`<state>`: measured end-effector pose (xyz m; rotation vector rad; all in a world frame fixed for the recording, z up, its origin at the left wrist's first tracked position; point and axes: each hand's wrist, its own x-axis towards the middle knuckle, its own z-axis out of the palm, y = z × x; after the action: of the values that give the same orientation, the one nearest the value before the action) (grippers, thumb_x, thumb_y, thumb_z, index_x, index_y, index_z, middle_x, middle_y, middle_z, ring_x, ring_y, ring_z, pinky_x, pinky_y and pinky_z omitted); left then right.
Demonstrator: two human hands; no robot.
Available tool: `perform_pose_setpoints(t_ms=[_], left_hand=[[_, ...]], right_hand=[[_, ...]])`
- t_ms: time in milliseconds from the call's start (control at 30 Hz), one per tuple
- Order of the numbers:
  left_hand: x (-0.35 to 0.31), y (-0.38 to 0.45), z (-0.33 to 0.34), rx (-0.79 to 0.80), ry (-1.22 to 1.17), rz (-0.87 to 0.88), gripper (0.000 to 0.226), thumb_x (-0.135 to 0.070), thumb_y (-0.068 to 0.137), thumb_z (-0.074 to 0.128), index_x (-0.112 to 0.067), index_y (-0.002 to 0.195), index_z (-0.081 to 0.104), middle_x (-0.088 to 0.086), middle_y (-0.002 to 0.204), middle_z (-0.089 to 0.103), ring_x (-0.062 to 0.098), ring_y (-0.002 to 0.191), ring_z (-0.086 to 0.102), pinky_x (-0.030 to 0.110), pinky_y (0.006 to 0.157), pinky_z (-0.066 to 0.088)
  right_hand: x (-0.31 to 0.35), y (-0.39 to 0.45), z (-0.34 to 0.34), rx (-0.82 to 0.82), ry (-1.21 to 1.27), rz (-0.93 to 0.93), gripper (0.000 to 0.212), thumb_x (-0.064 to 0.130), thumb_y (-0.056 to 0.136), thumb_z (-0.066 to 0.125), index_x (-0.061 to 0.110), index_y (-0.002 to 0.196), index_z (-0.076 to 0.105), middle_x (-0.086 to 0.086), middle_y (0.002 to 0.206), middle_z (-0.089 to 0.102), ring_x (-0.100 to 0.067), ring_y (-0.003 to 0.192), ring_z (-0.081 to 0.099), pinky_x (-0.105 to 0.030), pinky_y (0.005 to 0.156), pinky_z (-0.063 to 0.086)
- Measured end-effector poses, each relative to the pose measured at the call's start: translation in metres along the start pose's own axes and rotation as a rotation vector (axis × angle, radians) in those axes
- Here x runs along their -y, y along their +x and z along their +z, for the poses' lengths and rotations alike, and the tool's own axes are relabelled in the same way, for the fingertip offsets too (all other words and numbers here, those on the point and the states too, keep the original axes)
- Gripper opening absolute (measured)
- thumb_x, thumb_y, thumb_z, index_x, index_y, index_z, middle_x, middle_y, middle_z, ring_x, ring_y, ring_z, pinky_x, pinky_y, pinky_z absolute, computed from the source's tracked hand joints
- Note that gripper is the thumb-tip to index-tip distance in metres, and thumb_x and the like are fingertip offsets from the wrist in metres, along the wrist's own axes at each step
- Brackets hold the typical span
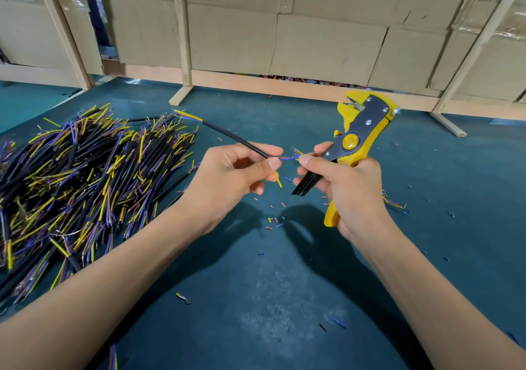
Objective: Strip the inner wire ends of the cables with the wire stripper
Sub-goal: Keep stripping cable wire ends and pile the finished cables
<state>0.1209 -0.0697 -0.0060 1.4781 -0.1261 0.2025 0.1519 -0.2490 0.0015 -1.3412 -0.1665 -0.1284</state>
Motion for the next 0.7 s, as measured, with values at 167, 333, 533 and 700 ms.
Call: perform_pose_setpoints(t_ms=[167, 333, 533, 700], left_hand=[[0.000, 0.000, -0.001, -0.058, -0.083, -0.004, 0.011, -0.006, 0.093, 0.067, -0.005, 0.101, 0.075, 0.013, 0.097, 0.075, 0.016, 0.074, 0.060, 0.028, 0.061, 0.044], [0.000, 0.001, -0.003, -0.107, -0.047, 0.065, 0.011, -0.006, 0.094, 0.066, -0.009, 0.100, 0.074, 0.010, 0.096, 0.076, 0.012, 0.072, 0.063, 0.027, 0.060, 0.044], [-0.005, 0.001, -0.004, -0.190, -0.119, 0.146, 0.012, -0.007, 0.096, 0.064, -0.010, 0.104, 0.072, 0.004, 0.093, 0.075, 0.013, 0.077, 0.061, 0.027, 0.061, 0.043], [-0.013, 0.002, -0.010, -0.222, -0.247, 0.165, 0.013, -0.007, 0.097, 0.061, -0.011, 0.104, 0.071, 0.001, 0.096, 0.075, 0.012, 0.075, 0.059, 0.024, 0.059, 0.041]], right_hand=[[-0.002, -0.003, 0.001, 0.086, -0.032, -0.021, 0.016, -0.009, 0.084, 0.074, 0.002, 0.088, 0.062, -0.008, 0.069, 0.066, -0.028, 0.064, 0.067, -0.055, 0.071, 0.063], [-0.006, -0.006, 0.005, 0.143, -0.027, -0.042, 0.016, -0.009, 0.084, 0.074, 0.000, 0.089, 0.063, -0.008, 0.070, 0.066, -0.030, 0.064, 0.066, -0.060, 0.073, 0.061], [-0.005, -0.006, 0.000, 0.385, 0.094, 0.108, 0.009, 0.003, 0.080, 0.073, 0.005, 0.083, 0.064, -0.017, 0.074, 0.064, -0.033, 0.065, 0.063, -0.048, 0.067, 0.058], [-0.009, -0.012, -0.001, 0.776, 0.120, 0.258, 0.004, 0.001, 0.085, 0.068, 0.004, 0.084, 0.066, -0.018, 0.076, 0.064, -0.032, 0.066, 0.062, -0.049, 0.067, 0.057]])
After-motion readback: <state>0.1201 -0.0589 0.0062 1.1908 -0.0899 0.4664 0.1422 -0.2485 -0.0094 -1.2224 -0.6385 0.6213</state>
